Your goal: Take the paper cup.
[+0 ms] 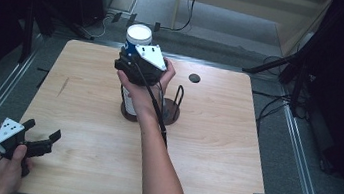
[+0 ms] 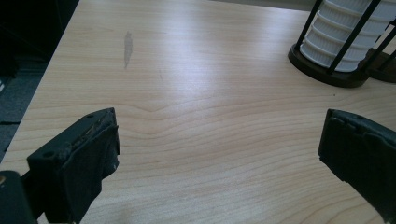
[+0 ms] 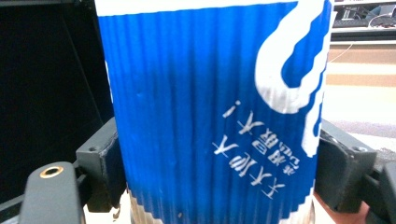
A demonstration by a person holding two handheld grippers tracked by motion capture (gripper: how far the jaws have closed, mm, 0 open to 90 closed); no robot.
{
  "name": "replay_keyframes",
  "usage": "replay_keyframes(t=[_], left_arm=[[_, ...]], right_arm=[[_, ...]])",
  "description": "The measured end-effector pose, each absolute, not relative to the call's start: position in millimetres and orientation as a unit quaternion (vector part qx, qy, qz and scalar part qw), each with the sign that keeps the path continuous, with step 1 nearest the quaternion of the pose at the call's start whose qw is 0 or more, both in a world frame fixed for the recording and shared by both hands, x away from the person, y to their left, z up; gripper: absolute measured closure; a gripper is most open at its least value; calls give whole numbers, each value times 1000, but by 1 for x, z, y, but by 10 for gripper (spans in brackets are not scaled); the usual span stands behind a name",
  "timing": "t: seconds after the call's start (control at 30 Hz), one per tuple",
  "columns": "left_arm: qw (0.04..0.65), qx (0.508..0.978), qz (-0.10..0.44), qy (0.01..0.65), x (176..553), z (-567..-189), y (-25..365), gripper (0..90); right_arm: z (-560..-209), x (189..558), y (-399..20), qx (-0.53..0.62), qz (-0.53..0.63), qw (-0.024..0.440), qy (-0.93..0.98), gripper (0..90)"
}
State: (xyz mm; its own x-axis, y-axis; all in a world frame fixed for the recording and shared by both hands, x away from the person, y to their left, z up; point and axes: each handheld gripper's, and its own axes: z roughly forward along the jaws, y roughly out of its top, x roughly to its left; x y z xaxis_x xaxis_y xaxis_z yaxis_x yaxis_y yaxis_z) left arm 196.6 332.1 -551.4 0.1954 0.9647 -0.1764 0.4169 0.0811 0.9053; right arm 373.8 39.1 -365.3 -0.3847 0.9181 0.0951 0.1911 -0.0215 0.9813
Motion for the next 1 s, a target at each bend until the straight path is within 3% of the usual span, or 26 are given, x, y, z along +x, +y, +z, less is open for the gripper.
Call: replay_keyframes(t=[1.0], left_arm=[[494, 601, 294, 555, 197, -552, 335, 0]], right_arm=[[-318, 364, 33, 434, 605, 346, 571, 218]])
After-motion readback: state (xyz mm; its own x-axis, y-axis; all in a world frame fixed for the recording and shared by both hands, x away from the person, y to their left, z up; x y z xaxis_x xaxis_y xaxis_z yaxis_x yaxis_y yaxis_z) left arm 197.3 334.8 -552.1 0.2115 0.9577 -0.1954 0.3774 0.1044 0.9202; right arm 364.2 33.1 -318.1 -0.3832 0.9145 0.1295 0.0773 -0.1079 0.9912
